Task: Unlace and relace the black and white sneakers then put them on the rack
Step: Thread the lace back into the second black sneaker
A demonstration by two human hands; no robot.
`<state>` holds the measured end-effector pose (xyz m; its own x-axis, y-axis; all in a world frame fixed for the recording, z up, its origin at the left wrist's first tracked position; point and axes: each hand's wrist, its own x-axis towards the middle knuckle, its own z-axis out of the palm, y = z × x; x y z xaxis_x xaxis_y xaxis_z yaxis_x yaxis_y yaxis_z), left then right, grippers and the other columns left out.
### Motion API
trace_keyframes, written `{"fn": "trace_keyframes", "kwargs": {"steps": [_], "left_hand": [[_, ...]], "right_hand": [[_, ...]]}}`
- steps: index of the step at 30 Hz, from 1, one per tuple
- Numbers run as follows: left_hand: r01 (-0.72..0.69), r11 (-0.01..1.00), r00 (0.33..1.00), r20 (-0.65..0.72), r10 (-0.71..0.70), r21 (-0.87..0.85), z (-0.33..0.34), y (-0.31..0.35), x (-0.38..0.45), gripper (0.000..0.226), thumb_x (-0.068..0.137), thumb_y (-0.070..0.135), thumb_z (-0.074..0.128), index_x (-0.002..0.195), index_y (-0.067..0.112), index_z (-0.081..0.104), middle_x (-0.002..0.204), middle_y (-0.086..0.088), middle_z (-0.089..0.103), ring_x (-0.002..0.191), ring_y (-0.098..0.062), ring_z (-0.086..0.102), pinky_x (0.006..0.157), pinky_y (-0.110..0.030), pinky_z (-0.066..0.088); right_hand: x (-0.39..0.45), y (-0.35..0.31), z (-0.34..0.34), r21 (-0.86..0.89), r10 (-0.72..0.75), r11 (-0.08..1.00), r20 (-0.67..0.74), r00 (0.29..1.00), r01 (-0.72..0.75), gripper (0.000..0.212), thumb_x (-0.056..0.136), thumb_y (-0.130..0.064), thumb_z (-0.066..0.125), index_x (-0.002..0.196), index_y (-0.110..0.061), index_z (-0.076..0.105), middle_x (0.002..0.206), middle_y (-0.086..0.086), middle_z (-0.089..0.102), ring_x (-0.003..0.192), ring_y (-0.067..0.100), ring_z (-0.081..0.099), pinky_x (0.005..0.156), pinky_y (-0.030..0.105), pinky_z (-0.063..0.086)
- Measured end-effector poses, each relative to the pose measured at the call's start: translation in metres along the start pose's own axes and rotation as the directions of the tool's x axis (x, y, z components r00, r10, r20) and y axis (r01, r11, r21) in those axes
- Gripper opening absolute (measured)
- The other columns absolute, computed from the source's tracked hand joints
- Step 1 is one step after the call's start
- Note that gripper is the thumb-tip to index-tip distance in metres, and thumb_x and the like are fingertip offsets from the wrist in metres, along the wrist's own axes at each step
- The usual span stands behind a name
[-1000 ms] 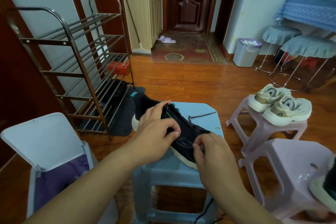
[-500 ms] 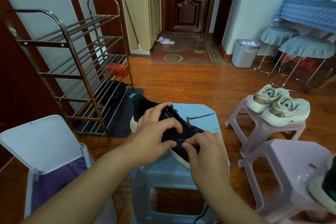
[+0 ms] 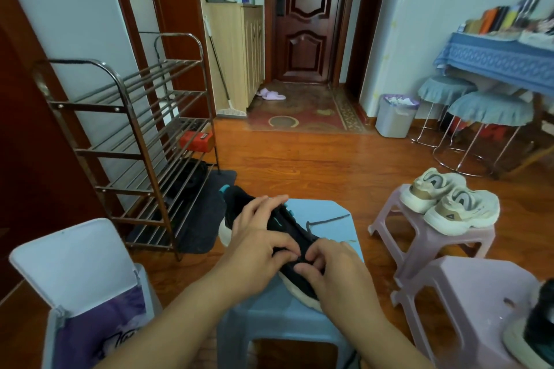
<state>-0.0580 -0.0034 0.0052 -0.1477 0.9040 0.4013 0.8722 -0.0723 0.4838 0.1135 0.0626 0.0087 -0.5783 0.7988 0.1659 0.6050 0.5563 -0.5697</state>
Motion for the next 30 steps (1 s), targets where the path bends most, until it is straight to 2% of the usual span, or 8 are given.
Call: {"fn": "trace_keyframes", "kwargs": {"steps": [3, 5, 8, 10, 12, 16, 20, 30], "left_hand": [[0.155, 0.986, 0.972, -0.173, -0.162, -0.054, -0.033, -0.002, 0.003, 0.01, 0.091, 0.028, 0.073, 0.086, 0.037, 0.071, 0.154, 0.025, 0.026, 0.147, -0.006, 0.011, 0.116, -0.041, 0.013], [0.334, 0.902, 0.818, -0.391, -0.421, -0.273, -0.064, -0.008, 0.004, 0.015, 0.098, 0.021, 0.063, 0.091, 0.034, 0.066, 0.145, 0.015, 0.04, 0.142, -0.011, 0.03, 0.114, -0.038, 0.027], [0.083, 0.413, 0.56, -0.3, -0.772, -0.907, -0.096, -0.012, 0.001, 0.016, 0.106, 0.011, 0.046, 0.106, 0.021, 0.059, 0.131, -0.008, 0.065, 0.121, -0.024, 0.064, 0.102, -0.04, 0.048], [-0.094, 0.041, 0.663, -0.093, -0.742, -0.995, -0.099, -0.001, 0.003, 0.015, 0.107, 0.007, 0.039, 0.109, 0.014, 0.052, 0.121, -0.021, 0.07, 0.112, -0.033, 0.07, 0.096, -0.044, 0.052], [-0.068, -0.074, 0.751, -0.003, -0.66, -0.995, -0.097, 0.014, 0.009, 0.014, 0.106, 0.008, 0.039, 0.102, 0.013, 0.05, 0.109, -0.022, 0.073, 0.105, -0.036, 0.072, 0.089, -0.046, 0.056], [-0.018, -0.155, 0.82, 0.074, -0.568, -0.988, -0.101, 0.043, 0.026, 0.013, 0.105, 0.008, 0.039, 0.097, 0.013, 0.048, 0.085, -0.014, 0.068, 0.076, -0.027, 0.069, 0.075, -0.042, 0.061], [0.079, -0.163, 0.804, 0.159, -0.573, -0.984, -0.111, 0.055, 0.035, 0.008, 0.104, 0.009, 0.04, 0.101, 0.011, 0.047, 0.084, -0.013, 0.069, 0.071, -0.026, 0.068, 0.077, -0.042, 0.06], [0.351, 0.056, 0.71, 0.227, -0.667, -0.935, -0.14, 0.072, 0.055, 0.011, 0.1, 0.007, 0.05, 0.105, 0.006, 0.06, 0.079, -0.009, 0.069, 0.08, -0.027, 0.063, 0.077, -0.039, 0.052]], "right_hand": [[0.002, -0.001, -0.005, 0.049, 0.038, 0.998, 0.043, 0.998, -0.04, 0.023, 0.092, -0.05, 0.063, 0.083, -0.03, 0.057, 0.073, -0.006, 0.057, 0.074, 0.005, 0.05, 0.057, 0.022, 0.037], [0.003, 0.002, -0.011, 0.106, 0.075, 0.99, 0.122, 0.99, -0.088, 0.02, 0.098, -0.046, 0.056, 0.085, -0.03, 0.057, 0.075, -0.003, 0.06, 0.07, 0.008, 0.054, 0.059, 0.024, 0.04], [0.01, 0.002, -0.024, 0.195, 0.128, 0.967, 0.18, 0.975, -0.163, 0.017, 0.101, -0.036, 0.055, 0.088, -0.027, 0.063, 0.08, -0.004, 0.065, 0.074, 0.008, 0.059, 0.067, 0.026, 0.047], [0.024, 0.002, -0.032, 0.251, 0.212, 0.942, 0.066, 0.975, -0.222, 0.023, 0.101, -0.036, 0.054, 0.085, -0.024, 0.066, 0.08, -0.005, 0.067, 0.075, 0.009, 0.061, 0.068, 0.032, 0.049], [0.042, 0.0, -0.037, 0.173, 0.283, 0.941, 0.064, 0.957, -0.29, 0.033, 0.101, -0.044, 0.051, 0.087, -0.02, 0.068, 0.082, -0.003, 0.069, 0.077, 0.011, 0.062, 0.071, 0.031, 0.049], [0.068, -0.001, -0.02, 0.293, 0.382, 0.813, 0.383, 0.841, -0.503, 0.036, 0.093, -0.046, 0.066, 0.091, -0.011, 0.076, 0.087, 0.008, 0.076, 0.082, 0.023, 0.072, 0.079, 0.034, 0.057], [0.068, 0.002, -0.005, 0.494, 0.392, 0.721, 0.288, 0.874, -0.486, 0.013, 0.089, -0.012, 0.073, 0.076, -0.01, 0.073, 0.075, 0.004, 0.07, 0.066, 0.019, 0.065, 0.062, 0.025, 0.05], [0.094, -0.046, -0.079, 0.709, 0.092, 0.662, 0.244, 0.965, -0.243, 0.03, 0.108, -0.025, 0.043, 0.099, -0.008, 0.065, 0.069, 0.0, 0.06, 0.071, 0.018, 0.054, 0.078, 0.032, 0.046]]}}
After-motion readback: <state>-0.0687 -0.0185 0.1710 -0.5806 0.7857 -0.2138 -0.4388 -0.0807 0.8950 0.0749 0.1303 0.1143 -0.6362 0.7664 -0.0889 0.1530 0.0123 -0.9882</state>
